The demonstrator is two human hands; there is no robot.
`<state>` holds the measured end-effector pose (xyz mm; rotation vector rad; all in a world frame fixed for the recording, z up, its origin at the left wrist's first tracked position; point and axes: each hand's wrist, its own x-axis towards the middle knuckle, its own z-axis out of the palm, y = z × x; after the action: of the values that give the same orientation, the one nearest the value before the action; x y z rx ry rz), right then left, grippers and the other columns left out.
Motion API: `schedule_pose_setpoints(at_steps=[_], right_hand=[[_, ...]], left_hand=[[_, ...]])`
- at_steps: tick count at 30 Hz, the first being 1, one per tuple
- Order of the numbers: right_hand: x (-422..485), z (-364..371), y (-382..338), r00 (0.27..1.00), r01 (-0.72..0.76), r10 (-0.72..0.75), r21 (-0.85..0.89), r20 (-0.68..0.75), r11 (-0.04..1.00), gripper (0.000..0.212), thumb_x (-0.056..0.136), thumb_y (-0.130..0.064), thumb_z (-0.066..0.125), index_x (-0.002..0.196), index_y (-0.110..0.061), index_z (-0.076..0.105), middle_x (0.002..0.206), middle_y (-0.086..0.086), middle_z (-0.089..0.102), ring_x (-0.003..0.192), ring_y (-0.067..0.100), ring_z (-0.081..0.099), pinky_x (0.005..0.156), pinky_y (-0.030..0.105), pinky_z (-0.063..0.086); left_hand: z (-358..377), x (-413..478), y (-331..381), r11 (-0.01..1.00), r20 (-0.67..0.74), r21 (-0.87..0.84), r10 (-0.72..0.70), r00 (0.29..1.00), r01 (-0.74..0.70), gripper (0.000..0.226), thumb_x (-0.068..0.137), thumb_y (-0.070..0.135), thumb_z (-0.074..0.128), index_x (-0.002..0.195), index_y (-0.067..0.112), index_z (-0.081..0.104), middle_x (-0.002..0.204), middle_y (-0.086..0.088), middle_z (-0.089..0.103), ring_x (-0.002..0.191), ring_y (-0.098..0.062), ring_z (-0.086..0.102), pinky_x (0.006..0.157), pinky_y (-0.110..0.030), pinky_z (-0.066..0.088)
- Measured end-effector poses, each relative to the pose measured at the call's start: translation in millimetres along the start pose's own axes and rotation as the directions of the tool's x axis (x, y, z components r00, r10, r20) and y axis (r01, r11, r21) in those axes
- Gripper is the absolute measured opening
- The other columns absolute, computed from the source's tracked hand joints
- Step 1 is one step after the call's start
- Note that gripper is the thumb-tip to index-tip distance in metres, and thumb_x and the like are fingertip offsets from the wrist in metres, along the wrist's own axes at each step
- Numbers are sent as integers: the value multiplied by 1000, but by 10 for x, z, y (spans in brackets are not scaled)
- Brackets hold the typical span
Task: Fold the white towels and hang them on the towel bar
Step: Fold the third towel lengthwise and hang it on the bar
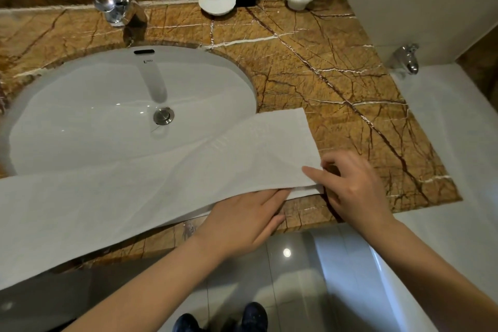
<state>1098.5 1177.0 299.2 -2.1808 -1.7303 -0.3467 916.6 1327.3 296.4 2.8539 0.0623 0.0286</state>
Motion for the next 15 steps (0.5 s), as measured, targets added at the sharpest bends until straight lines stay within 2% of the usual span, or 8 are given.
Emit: schedule_pose_setpoints(at_steps=[4, 6, 8, 9, 10, 11, 13, 15], right_hand=[[-40, 33, -30, 998, -16, 15, 5, 64, 1000, 45, 68, 7, 74, 109, -10, 73, 85, 16, 62, 73, 32, 58, 60, 37, 46], [-46, 41, -15, 998, -37, 36, 33, 54, 999, 44, 69, 7, 74, 109, -11, 73, 86, 16, 63, 75, 33, 59, 61, 38, 47], [-49, 39, 4, 999, -46, 45, 53, 23, 998, 35, 75, 2, 69, 107, -13, 74, 88, 16, 63, 77, 34, 59, 62, 38, 46], [-48, 27, 10, 999, -48, 48, 57, 11, 997, 30, 79, -3, 65, 106, -13, 74, 89, 16, 63, 78, 33, 59, 63, 38, 46], [-49, 16, 10, 999, -50, 50, 57, 1, 997, 28, 81, -7, 62, 105, -14, 74, 90, 16, 63, 79, 33, 59, 63, 38, 47], [-57, 5, 9, 999, -51, 51, 54, -3, 997, 27, 81, -8, 62, 104, -14, 74, 90, 15, 63, 80, 33, 59, 64, 39, 47], [-99, 0, 9, 999, -46, 46, 47, 3, 998, 28, 77, -2, 68, 102, -12, 75, 90, 16, 63, 79, 34, 59, 63, 39, 47], [-137, 1, 4, 999, -45, 45, 62, 9, 997, 31, 75, 2, 68, 102, -11, 75, 90, 16, 64, 79, 34, 60, 61, 39, 49]], left_hand=[[-42, 9, -10, 992, 13, 16, 125, 992, -125, 50, 97, 32, 36, 142, 10, 42, 142, -7, 49, 121, -21, 56, 92, -30, 49], [-55, 20, 47, 978, -71, -107, 169, 983, -176, 39, 96, 25, 45, 132, 12, 56, 133, -7, 58, 119, -16, 55, 93, -30, 50], [-93, 47, 119, 959, -230, -148, 205, 951, -242, 27, 95, 23, 52, 115, 13, 68, 115, -5, 69, 104, -15, 60, 73, -31, 53], [-93, 80, 117, 958, -317, -86, 234, 919, -273, 22, 93, 21, 56, 109, 12, 69, 106, -6, 71, 96, -19, 63, 65, -32, 53], [-107, 125, 89, 964, -360, -3, 248, 899, -267, 23, 91, 22, 59, 109, 11, 68, 107, -9, 70, 95, -24, 64, 67, -33, 55], [-128, 188, 48, 977, -329, 44, 210, 920, -208, 31, 89, 27, 59, 117, 13, 64, 117, -11, 67, 105, -28, 63, 80, -38, 55], [-174, 281, -80, 995, -114, 88, 49, 992, -39, 58, 91, 45, 51, 142, 22, 40, 149, -8, 40, 136, -27, 38, 111, -43, 29], [-125, 317, -212, 990, 36, 127, -72, 997, 67, 72, 91, 62, 35, 151, 30, 11, 160, -2, 9, 147, -21, 6, 118, -40, 3]])
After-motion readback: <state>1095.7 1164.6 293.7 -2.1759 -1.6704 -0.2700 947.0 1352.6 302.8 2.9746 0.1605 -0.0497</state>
